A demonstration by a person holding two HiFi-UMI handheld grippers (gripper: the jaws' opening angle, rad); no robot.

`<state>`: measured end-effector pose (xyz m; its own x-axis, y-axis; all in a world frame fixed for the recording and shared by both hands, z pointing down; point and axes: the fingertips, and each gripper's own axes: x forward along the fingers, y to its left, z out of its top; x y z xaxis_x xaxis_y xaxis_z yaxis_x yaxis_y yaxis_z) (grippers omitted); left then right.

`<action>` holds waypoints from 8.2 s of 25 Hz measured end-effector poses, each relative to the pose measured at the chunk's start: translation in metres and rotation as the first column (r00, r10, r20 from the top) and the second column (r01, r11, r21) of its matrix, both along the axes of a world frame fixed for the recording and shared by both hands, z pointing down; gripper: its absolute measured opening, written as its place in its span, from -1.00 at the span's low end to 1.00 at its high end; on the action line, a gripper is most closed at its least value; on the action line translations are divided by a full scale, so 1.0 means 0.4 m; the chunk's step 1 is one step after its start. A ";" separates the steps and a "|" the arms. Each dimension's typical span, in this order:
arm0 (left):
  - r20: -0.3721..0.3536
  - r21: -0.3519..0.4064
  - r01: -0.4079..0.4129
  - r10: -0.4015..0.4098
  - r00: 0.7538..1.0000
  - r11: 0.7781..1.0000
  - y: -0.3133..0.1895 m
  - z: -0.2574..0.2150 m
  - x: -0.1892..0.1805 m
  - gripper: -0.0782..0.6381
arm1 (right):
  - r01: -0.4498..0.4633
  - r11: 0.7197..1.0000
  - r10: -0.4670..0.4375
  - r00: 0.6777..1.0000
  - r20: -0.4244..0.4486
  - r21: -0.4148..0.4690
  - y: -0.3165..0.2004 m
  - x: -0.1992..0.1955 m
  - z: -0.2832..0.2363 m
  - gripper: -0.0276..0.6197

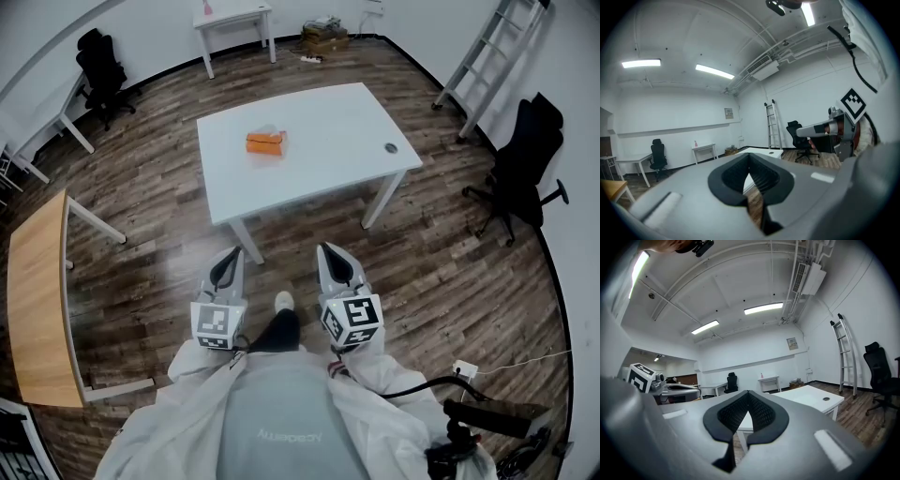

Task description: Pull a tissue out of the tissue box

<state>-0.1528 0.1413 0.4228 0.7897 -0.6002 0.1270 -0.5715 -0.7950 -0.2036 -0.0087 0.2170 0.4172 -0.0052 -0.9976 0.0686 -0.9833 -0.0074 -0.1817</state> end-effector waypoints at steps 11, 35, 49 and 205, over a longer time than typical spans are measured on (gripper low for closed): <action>-0.010 -0.027 -0.040 0.040 0.999 0.999 -0.100 0.020 0.101 -0.79 | -0.032 0.999 0.032 0.999 -0.012 -0.043 -0.080 0.079 0.033 -0.91; 0.006 -0.082 -0.006 0.007 1.000 0.997 -0.470 0.070 0.247 -0.79 | 0.029 0.991 -0.032 0.999 -0.022 -0.132 -0.473 0.205 0.064 -0.91; -0.005 -0.078 0.034 -0.034 0.999 0.996 -0.587 0.070 0.233 -0.79 | 0.074 0.988 -0.079 0.996 -0.033 -0.132 -0.619 0.201 0.059 -0.91; 0.047 -0.381 0.337 -0.346 0.937 0.861 -0.926 0.292 0.255 -0.79 | 0.379 0.466 -0.818 0.530 -0.225 -0.799 -1.030 0.142 0.520 -0.89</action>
